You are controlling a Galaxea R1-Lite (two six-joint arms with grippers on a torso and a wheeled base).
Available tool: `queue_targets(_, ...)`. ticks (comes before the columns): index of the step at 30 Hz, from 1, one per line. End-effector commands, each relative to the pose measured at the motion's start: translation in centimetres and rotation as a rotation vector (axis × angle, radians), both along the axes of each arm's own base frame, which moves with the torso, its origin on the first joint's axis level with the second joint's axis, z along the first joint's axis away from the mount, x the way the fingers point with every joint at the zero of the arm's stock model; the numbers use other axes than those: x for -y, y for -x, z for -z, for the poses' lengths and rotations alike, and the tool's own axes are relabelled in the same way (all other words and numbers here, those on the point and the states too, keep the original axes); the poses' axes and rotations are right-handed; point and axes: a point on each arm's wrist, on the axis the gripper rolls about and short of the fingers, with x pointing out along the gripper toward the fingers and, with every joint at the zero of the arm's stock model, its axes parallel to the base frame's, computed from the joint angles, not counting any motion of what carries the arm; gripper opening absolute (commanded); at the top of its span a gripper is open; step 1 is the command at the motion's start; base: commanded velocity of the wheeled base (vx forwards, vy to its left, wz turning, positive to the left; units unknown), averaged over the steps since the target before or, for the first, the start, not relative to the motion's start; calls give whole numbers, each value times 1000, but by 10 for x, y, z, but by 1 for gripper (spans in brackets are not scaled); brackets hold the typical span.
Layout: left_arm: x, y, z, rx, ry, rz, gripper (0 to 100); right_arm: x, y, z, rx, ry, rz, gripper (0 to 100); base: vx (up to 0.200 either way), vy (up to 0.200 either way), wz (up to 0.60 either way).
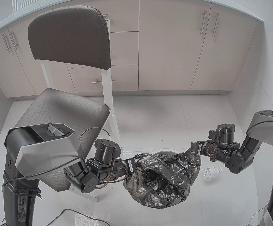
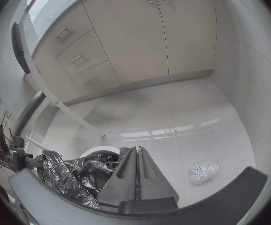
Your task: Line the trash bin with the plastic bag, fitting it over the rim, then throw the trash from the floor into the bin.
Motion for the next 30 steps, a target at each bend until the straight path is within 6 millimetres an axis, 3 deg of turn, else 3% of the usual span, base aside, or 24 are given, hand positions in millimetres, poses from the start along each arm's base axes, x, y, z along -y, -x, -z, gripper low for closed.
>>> queue_targets(1,0,0,0,1,0,0,0,6,-14,16,-62,-6,-12,0,0,0,0)
queue_targets(13,0,0,2,-2,-2,-1,0,-3,-20,25,-198,-7,-76,0,0,0,0)
queue_targets(24,0,-1,1,8,4,-1,0,-21,-61,42,-342,60,-116,0,0,0,0)
queue_targets(30,0,0,3,27,7,2,0,-35,-67,47,-370,97,-163,0,0,0,0)
